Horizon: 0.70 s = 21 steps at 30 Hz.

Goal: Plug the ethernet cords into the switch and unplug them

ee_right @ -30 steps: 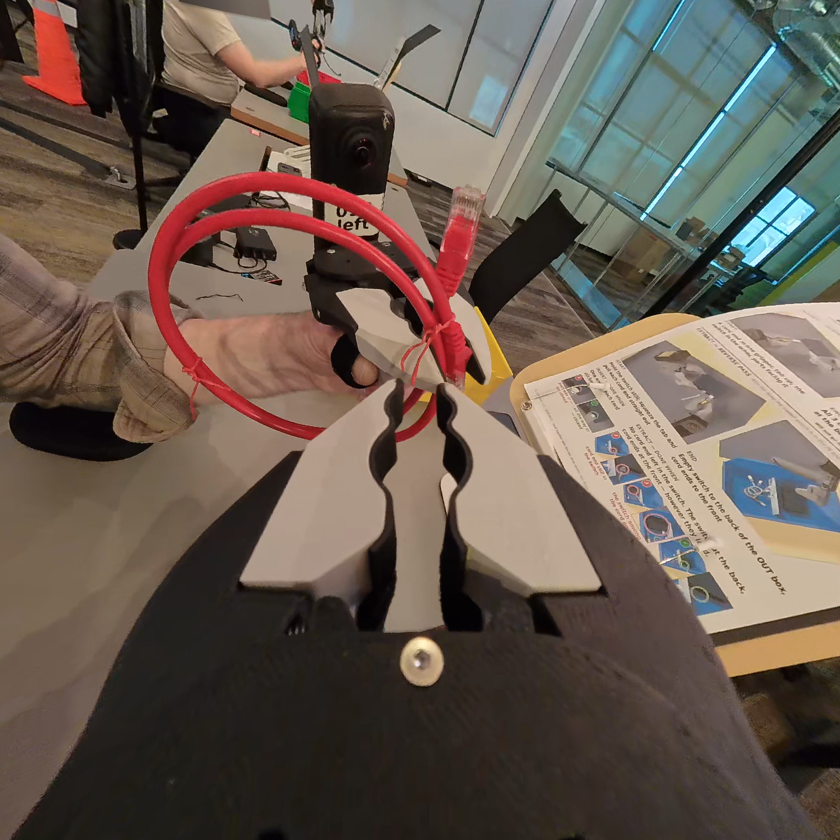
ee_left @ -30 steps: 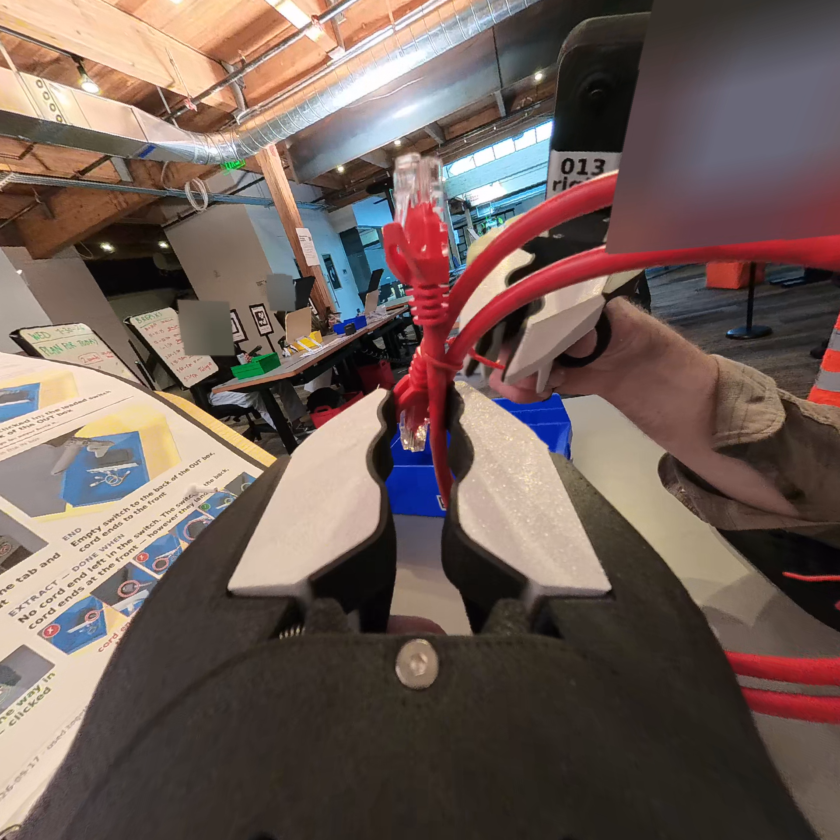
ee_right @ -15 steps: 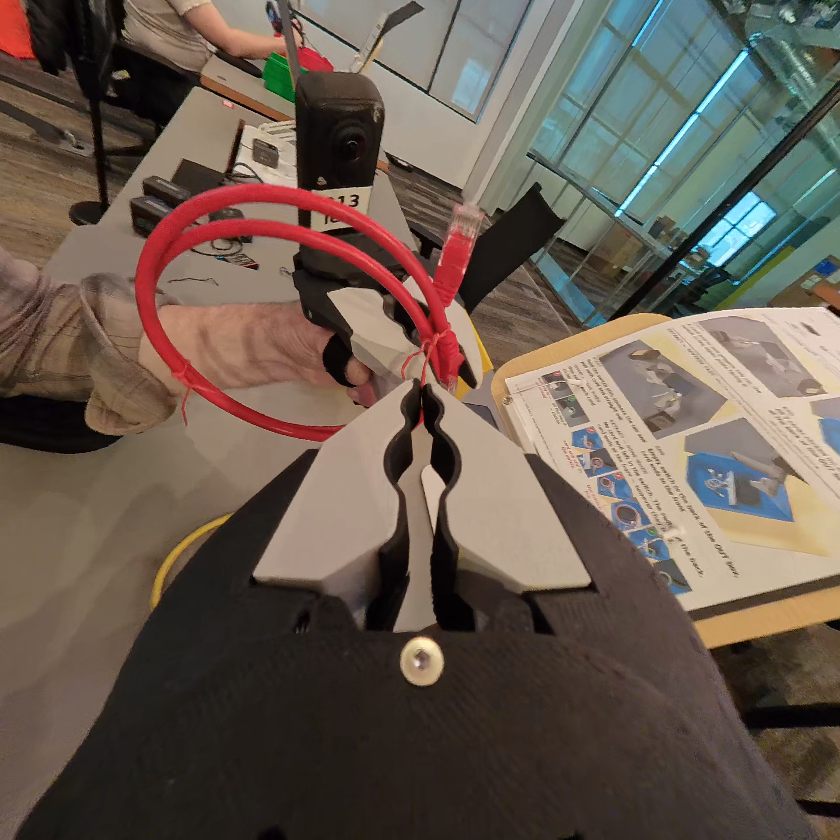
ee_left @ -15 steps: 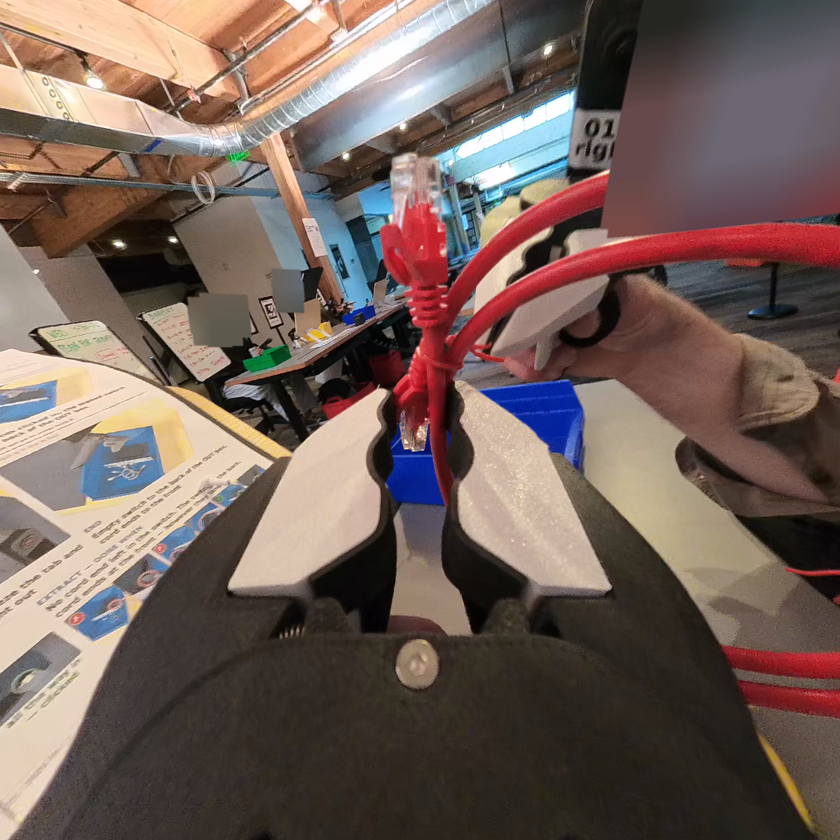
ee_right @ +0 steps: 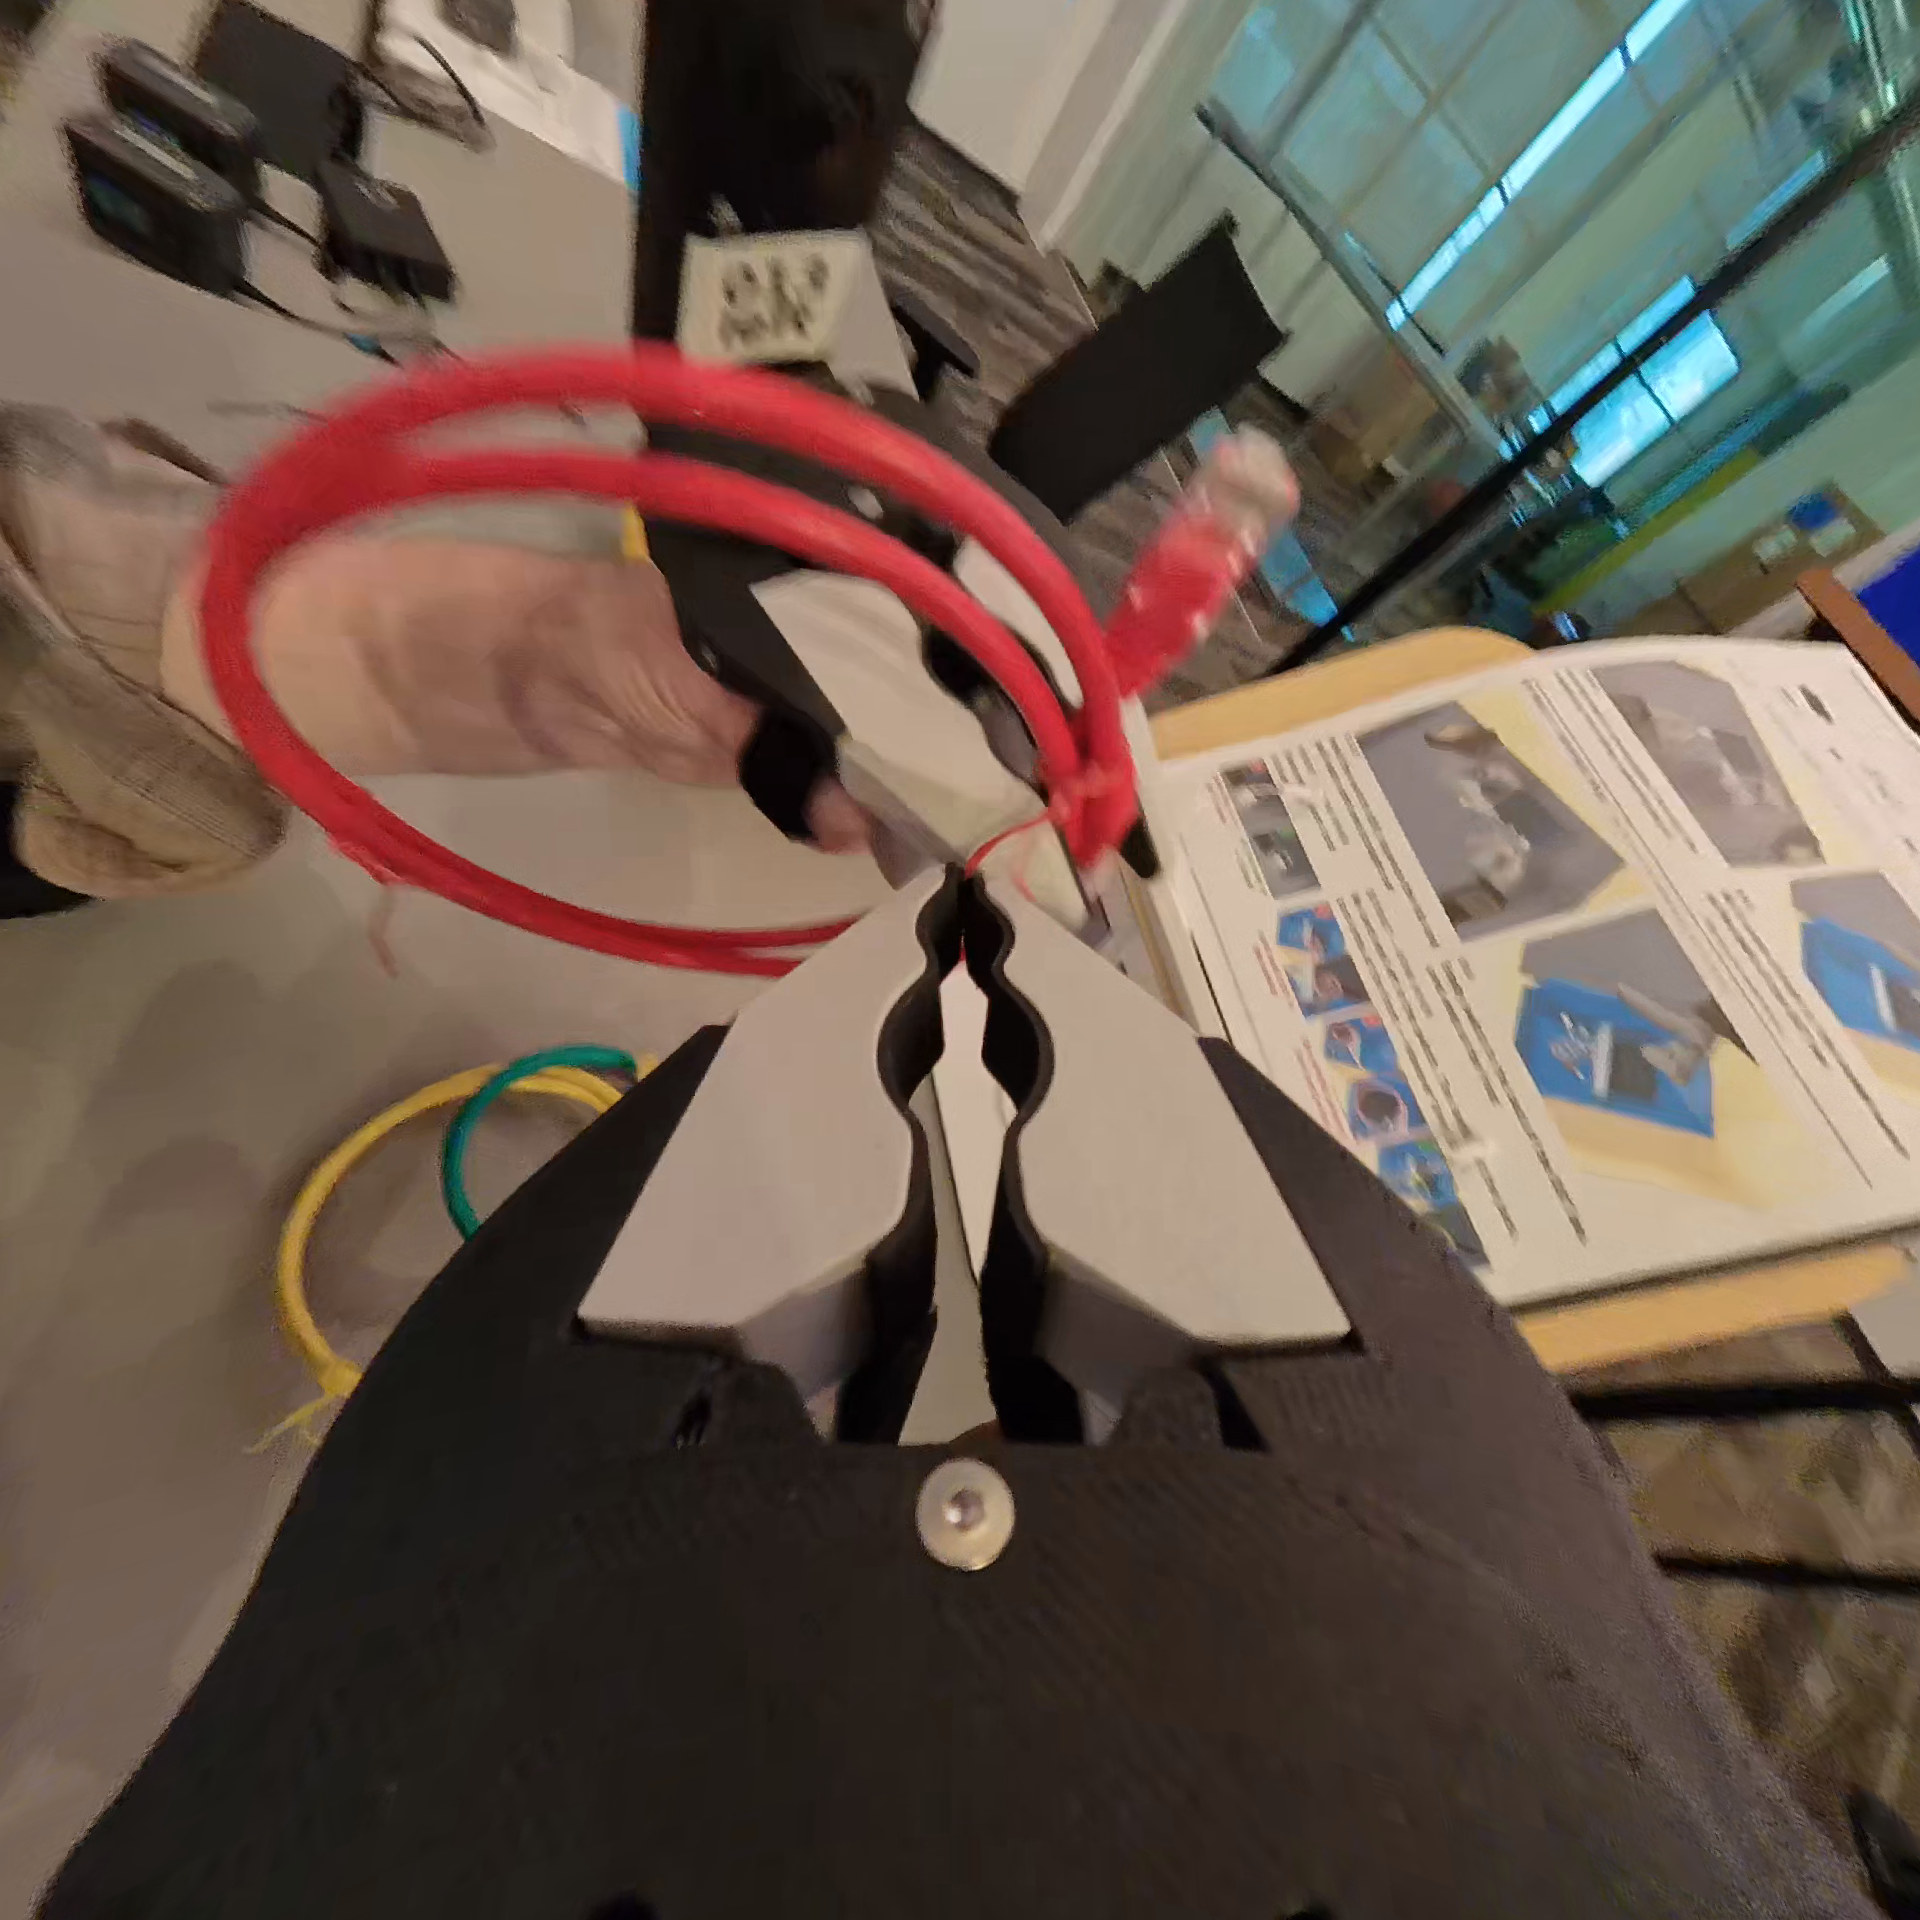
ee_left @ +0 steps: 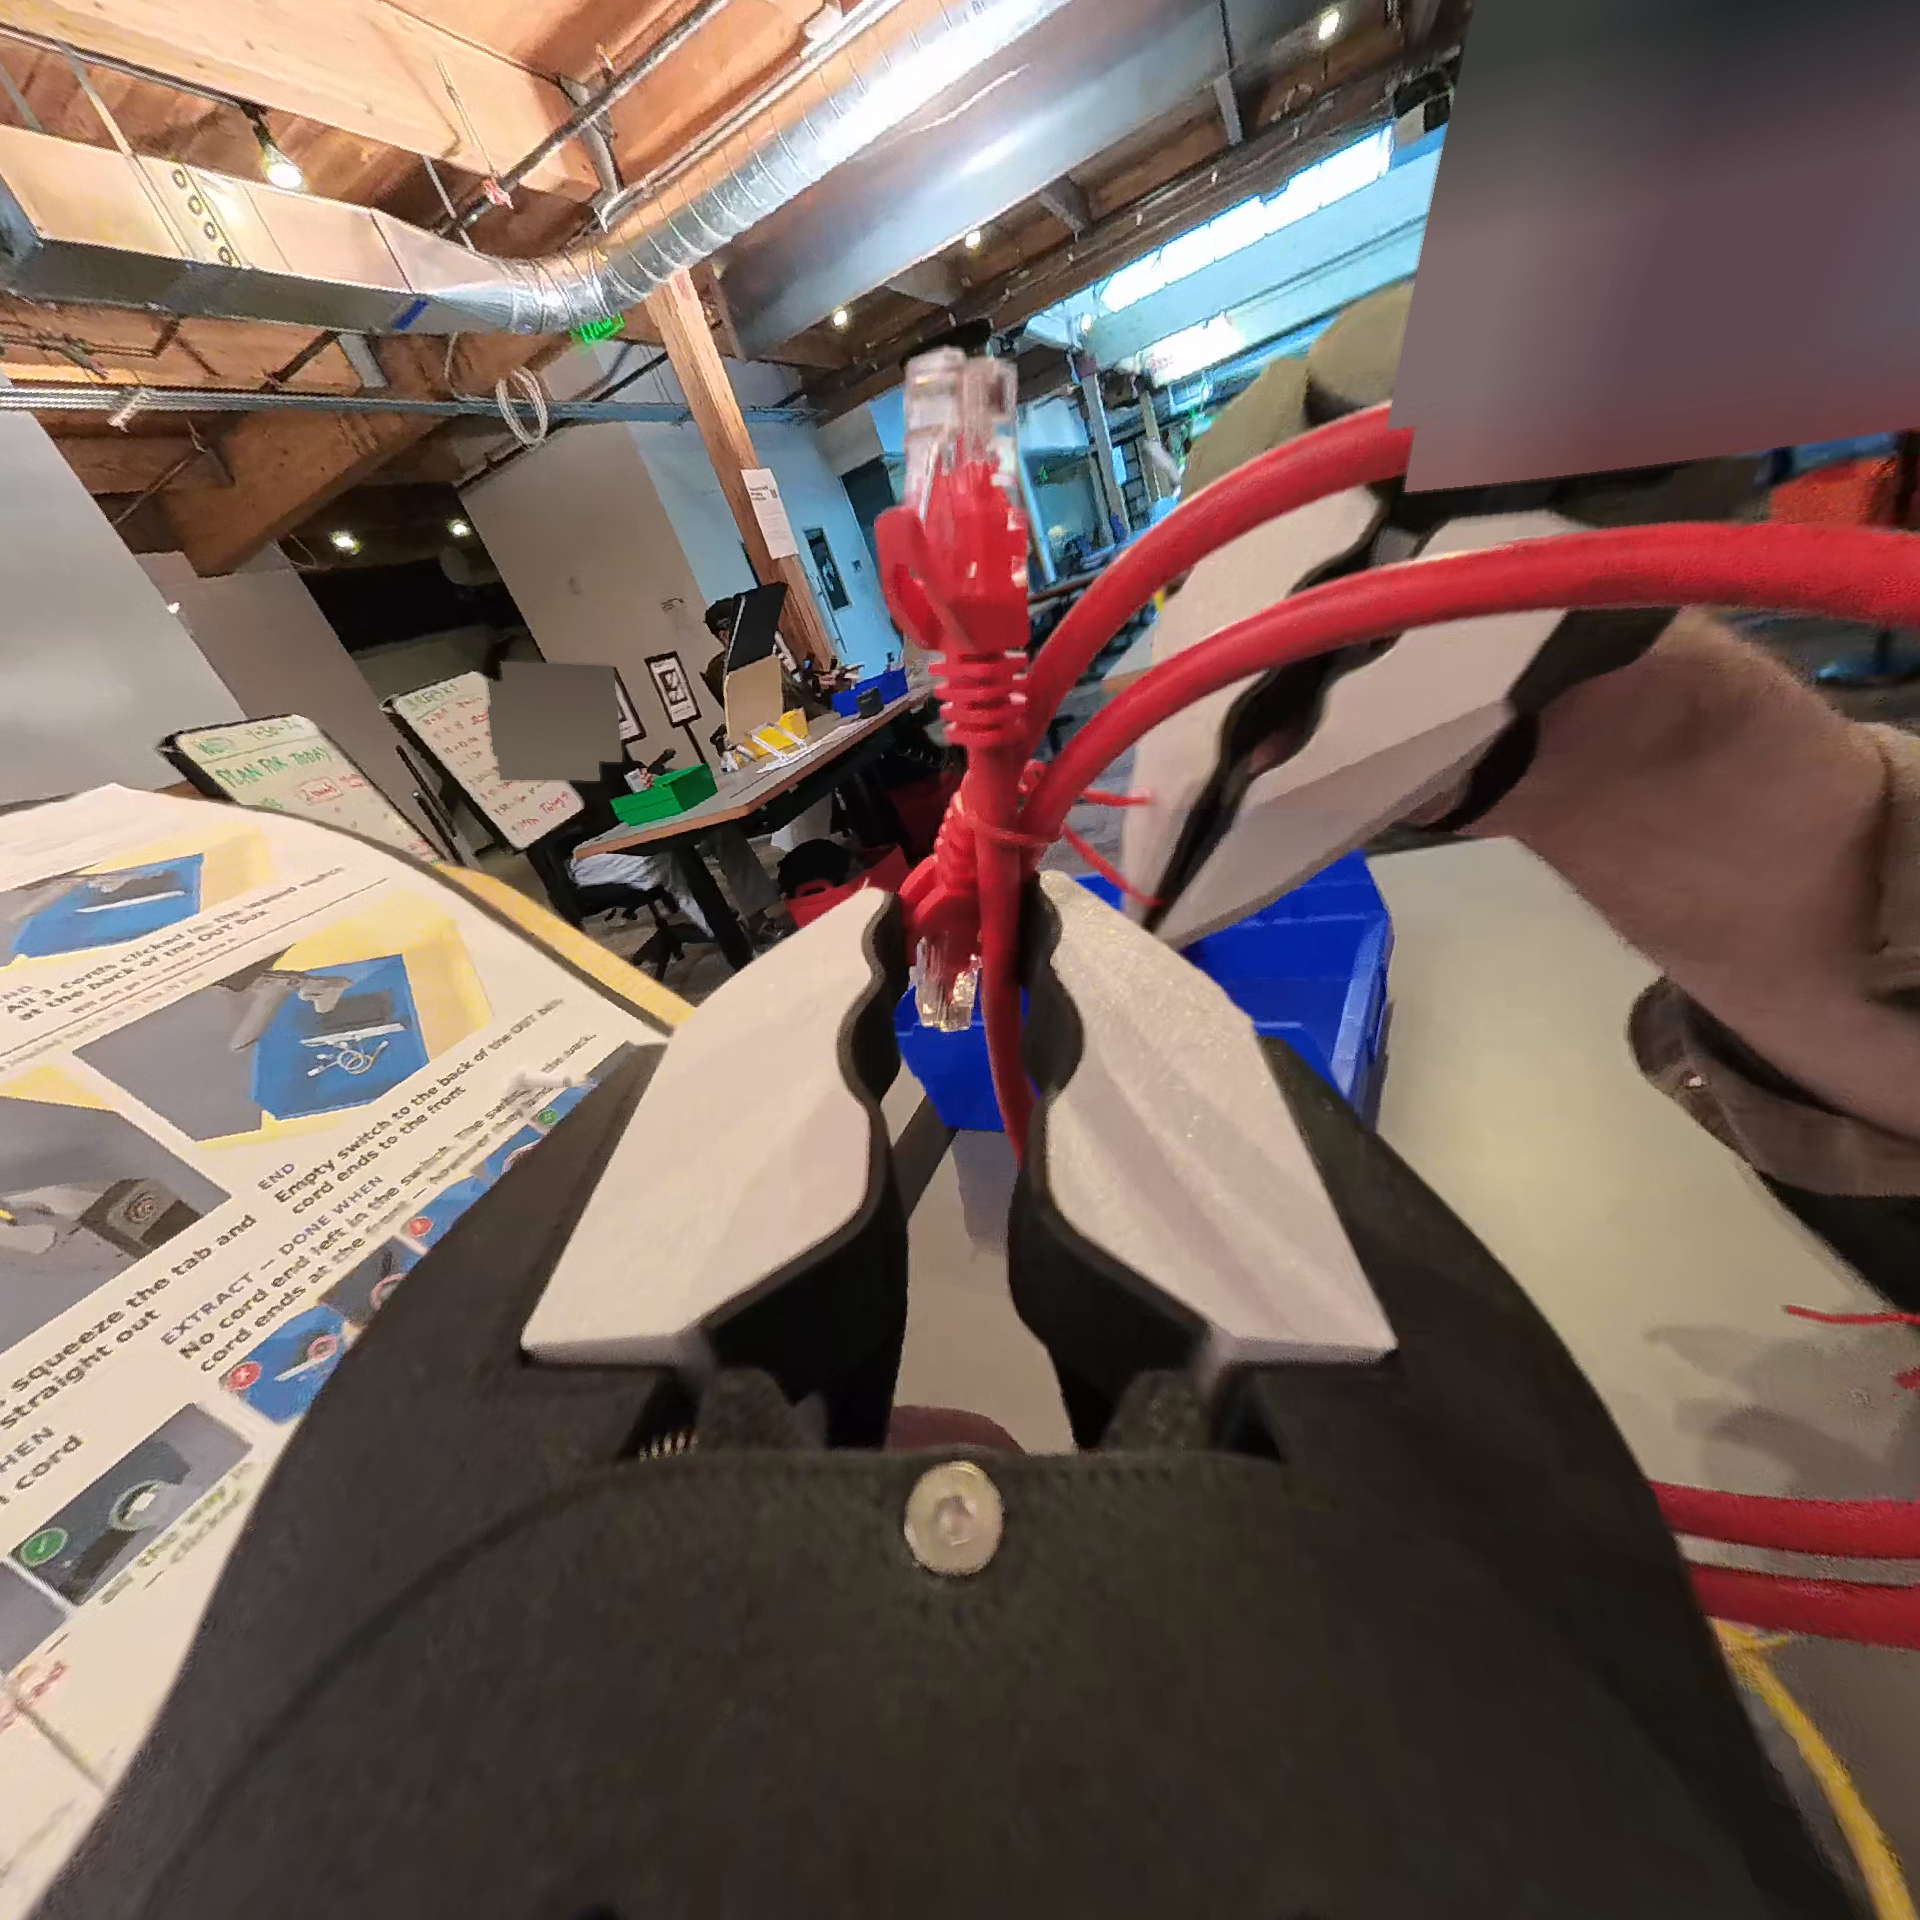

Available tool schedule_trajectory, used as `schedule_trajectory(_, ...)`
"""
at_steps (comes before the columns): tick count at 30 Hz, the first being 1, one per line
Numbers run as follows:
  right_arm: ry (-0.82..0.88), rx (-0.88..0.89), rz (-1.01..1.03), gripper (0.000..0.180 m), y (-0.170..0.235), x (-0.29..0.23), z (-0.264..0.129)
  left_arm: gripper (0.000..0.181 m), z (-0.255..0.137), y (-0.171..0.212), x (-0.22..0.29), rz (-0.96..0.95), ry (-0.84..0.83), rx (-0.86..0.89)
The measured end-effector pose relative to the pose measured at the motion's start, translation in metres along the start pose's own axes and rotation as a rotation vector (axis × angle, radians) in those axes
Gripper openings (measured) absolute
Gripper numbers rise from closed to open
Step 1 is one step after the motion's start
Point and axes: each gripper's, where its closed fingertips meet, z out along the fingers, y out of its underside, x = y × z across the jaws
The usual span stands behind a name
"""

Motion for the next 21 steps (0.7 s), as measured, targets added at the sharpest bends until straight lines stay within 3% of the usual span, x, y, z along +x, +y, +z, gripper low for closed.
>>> schedule_trajectory(5,0.071,-0.043,0.043,0.0,0.013,0.019,-0.013,0.02,0.001,-0.003,0.006,-0.015,0.034,0.024)
schedule_trajectory(11,0.165,0.084,0.028,0.0,-0.012,0.031,-0.032,0.02,0.003,-0.002,0.009,0.004,0.043,0.015)
schedule_trajectory(15,0.057,0.245,0.021,0.0,-0.049,0.006,-0.042,0.02,0.005,0.002,0.011,0.02,0.048,-0.005)
schedule_trajectory(21,0.095,0.218,0.064,0.0,-0.035,0.021,-0.04,0.02,0.005,0.005,0.017,0.057,0.074,-0.022)
